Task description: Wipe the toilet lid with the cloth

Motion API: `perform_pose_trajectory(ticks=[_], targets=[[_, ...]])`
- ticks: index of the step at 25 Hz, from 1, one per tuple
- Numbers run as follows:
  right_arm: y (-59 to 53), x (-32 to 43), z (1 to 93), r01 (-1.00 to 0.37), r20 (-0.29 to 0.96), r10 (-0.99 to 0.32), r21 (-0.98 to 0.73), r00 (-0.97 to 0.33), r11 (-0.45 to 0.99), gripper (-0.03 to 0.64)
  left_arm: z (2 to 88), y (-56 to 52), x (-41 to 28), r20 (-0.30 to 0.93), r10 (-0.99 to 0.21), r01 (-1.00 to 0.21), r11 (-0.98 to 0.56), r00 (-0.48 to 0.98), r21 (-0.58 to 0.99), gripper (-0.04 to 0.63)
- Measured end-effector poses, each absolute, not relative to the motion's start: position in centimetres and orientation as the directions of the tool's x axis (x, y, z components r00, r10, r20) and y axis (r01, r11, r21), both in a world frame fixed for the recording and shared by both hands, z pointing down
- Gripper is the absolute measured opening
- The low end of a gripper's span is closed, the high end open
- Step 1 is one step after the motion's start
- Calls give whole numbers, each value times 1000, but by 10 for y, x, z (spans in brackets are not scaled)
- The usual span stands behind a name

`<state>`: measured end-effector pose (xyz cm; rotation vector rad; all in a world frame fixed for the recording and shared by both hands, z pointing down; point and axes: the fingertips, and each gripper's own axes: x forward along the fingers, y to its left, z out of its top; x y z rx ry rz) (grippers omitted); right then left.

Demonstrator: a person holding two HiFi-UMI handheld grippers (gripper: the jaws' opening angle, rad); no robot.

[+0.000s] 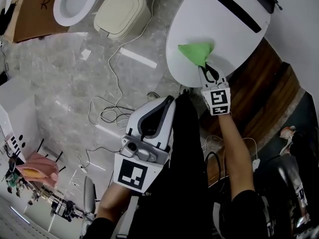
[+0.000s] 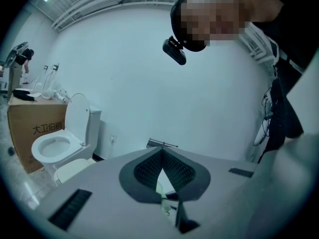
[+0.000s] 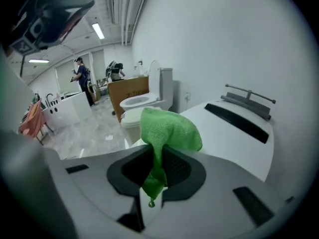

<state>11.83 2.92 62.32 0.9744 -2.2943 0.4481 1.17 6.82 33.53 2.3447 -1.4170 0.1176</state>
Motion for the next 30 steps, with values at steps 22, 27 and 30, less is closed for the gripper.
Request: perform_pose_trajectory(ticks=[22, 27, 30], targets=[[-169, 299, 684, -889, 789, -586, 121, -184, 441, 66, 346, -12, 70, 299, -827, -870, -395, 476, 294, -3], [-167, 294, 687, -891, 797, -580, 129, -167, 435, 66, 348, -17, 67, 298, -827, -871, -396, 476, 292, -3], [-162, 289, 688, -883, 804, -570, 133, -169, 450, 66, 347, -17, 59, 294, -833, -873, -388, 469, 296, -3]])
